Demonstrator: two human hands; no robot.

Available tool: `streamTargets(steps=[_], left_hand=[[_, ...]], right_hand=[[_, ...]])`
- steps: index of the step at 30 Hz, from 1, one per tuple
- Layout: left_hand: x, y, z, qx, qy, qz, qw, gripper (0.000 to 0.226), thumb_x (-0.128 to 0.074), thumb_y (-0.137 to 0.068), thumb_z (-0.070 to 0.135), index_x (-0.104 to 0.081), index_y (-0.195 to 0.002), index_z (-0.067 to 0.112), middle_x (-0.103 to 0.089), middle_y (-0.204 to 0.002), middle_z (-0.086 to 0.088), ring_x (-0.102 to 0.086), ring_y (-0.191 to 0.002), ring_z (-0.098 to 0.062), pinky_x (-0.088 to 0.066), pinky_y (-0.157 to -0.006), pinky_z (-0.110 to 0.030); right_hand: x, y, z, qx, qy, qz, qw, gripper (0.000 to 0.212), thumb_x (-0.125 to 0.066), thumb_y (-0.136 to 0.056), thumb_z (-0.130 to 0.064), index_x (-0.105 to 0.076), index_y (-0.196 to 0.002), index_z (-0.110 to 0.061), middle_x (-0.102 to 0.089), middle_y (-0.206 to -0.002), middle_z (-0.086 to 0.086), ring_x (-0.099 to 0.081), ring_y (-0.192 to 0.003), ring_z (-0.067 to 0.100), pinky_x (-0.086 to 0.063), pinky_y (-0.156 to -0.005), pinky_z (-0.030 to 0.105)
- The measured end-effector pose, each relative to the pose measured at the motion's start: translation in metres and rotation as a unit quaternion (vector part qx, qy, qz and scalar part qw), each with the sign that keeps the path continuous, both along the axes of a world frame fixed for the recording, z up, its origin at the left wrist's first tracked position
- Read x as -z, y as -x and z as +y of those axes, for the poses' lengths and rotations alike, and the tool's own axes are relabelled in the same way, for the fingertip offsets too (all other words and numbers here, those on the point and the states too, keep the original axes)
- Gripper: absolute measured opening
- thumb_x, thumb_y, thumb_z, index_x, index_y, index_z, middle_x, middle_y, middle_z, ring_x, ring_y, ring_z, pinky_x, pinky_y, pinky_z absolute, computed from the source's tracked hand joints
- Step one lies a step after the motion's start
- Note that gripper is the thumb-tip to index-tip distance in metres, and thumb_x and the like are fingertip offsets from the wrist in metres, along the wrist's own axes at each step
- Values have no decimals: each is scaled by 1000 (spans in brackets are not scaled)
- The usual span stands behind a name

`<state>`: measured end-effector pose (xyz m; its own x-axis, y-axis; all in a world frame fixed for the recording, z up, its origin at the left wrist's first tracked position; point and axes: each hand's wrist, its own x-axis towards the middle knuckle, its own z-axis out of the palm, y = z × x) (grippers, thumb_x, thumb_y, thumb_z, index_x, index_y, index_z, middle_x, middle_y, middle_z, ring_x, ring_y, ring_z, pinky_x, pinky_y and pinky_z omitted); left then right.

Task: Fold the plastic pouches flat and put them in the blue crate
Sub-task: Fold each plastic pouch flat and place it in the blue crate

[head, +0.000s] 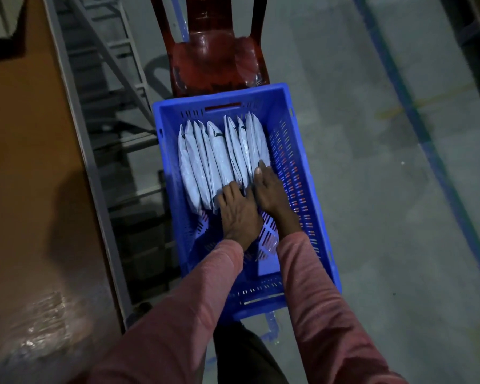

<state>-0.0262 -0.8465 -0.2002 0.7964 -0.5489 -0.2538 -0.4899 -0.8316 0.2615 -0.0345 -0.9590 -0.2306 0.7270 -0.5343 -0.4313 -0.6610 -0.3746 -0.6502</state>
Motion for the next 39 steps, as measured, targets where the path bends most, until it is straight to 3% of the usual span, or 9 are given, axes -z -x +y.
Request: streamTargets(steps=[2,4,8,12,16,21,26,33,39], left_hand=[[-4,2,2,2,7,-5,1000,55,-71,-71,24,-58,-124,16,-48,-115,-12,-42,-107,-33,-38,-93,-50],[-12,4,4,1,18,-8,1000,54,-69,-71,23,-57,-123,16,-48,-115,-12,-43,-107,-33,-38,-91,-49],[-34,7,14,-22,32,4,999,60,-65,-71,19,-56,-130,16,-47,-124,-14,-42,-116,-35,-34,-98,-50],[-72,7,42,-50,28,-56,997,59,-57,-71,23,-57,-129,14,-50,-131,-15,-42,-122,-38,-32,-107,-53],[-128,7,89,-50,57,-127,989,60,-62,-71,27,-59,-130,15,-52,-138,-15,-43,-132,-40,-22,-117,-56],[-176,8,178,-57,138,-232,961,46,-61,-81,28,-64,-125,17,-59,-130,-10,-52,-118,-37,-35,-102,-53],[-188,10,264,-141,123,-274,943,32,-58,-91,28,-63,-123,24,-62,-115,-4,-54,-102,-32,-33,-84,-45],[-193,-12,391,-157,182,-253,937,35,-62,-94,24,-64,-129,22,-61,-120,-5,-51,-111,-33,-32,-84,-45],[-202,-37,538,-187,175,-260,931,37,-58,-92,26,-62,-129,24,-60,-120,-4,-51,-112,-34,-35,-86,-48]], right_hand=[[-11,4,5,0,6,-2,1000,63,-22,-109,-48,-27,-158,-10,-31,-163,14,-26,-151,28,-20,-123,45],[-20,8,9,18,19,-18,999,62,-23,-109,-45,-28,-158,-8,-31,-162,14,-26,-151,29,-20,-124,43],[-46,16,19,14,47,-46,998,65,-27,-104,-45,-40,-150,-2,-40,-156,20,-36,-144,35,-28,-119,44],[-73,28,37,34,55,-88,994,65,-29,-104,-60,-48,-146,-14,-55,-145,10,-51,-132,29,-40,-112,46],[-116,43,65,8,77,-136,988,52,-43,-104,-44,-53,-143,-11,-57,-143,10,-51,-131,29,-40,-110,40],[-160,58,129,-40,100,-210,972,37,-53,-102,-30,-61,-134,-12,-65,-125,10,-57,-118,29,-44,-102,42],[-204,51,212,-125,195,-237,943,36,-49,-100,-33,-61,-132,-20,-62,-121,5,-55,-113,28,-49,-91,45],[-245,27,335,-171,260,-292,905,34,-54,-100,-29,-61,-132,-20,-59,-120,4,-56,-112,27,-49,-87,47],[-248,-4,470,-182,259,-295,902,34,-51,-103,-30,-59,-135,-21,-58,-124,3,-52,-114,24,-49,-90,45]])
